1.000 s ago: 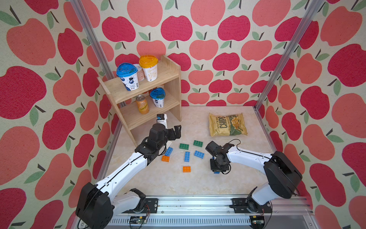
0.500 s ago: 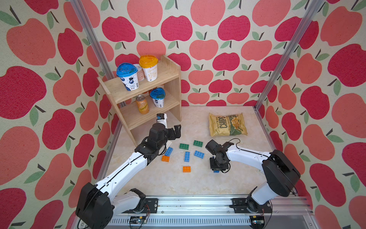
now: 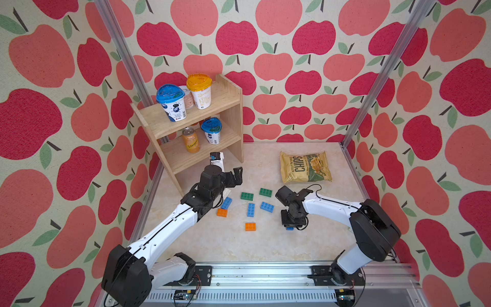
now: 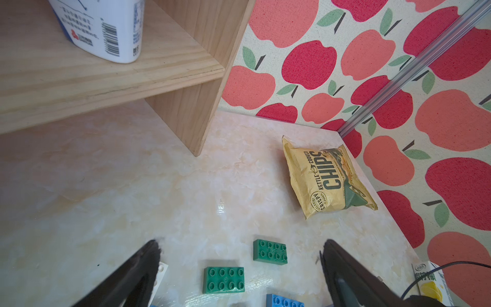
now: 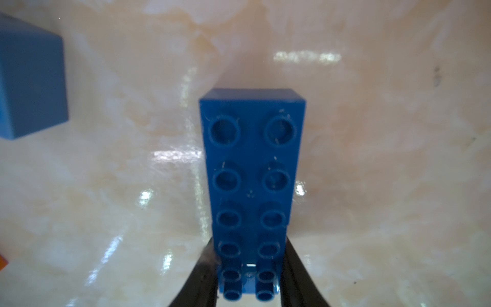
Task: Assemble a rectangle with lego
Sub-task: Place the lego brick at the center of the board, then adjust the lego brick at the center of the board.
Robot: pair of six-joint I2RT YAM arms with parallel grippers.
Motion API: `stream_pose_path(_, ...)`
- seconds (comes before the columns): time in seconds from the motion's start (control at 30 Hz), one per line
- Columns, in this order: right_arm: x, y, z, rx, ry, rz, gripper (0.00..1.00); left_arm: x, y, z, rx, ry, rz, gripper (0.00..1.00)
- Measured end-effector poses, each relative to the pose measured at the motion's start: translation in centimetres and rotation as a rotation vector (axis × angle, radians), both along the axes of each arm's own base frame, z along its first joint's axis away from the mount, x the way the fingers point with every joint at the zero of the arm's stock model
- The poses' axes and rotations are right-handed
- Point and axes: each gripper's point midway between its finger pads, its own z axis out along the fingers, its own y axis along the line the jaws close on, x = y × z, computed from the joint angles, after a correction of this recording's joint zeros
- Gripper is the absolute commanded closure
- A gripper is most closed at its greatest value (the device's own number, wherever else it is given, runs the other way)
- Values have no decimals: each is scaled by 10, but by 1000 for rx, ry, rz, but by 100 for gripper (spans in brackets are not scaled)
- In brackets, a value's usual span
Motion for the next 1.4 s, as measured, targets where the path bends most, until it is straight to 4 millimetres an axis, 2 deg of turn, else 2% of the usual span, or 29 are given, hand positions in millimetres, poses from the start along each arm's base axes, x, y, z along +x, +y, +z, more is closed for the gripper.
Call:
stream_pose_path(0.2,0,0,0,-2,1,0,60,0,1,0,1,-1,3,3)
stream_pose_path(0.57,12,6,-3,13,-40,1,26,0,2,-2,11,6,6,3)
stream_pose_path(0.8,13,0,1,-12,-50,0,17,0,6,-6,26,16,27,2)
stream_pose_path(0.9,18,0,19,-9,-83,-2,15,0,9,-7,34,18,43,3)
stream_pose_path(1.13,48,25,93,141,-252,-36,16,-2,21,3,40,-6,89,3)
stream_pose_path(1.23,54,32,107,180,-279,-72,17,-4,25,9,37,-21,105,3)
stream_pose_path(1.4,60,39,108,217,-282,-148,20,-7,30,16,32,-37,118,3)
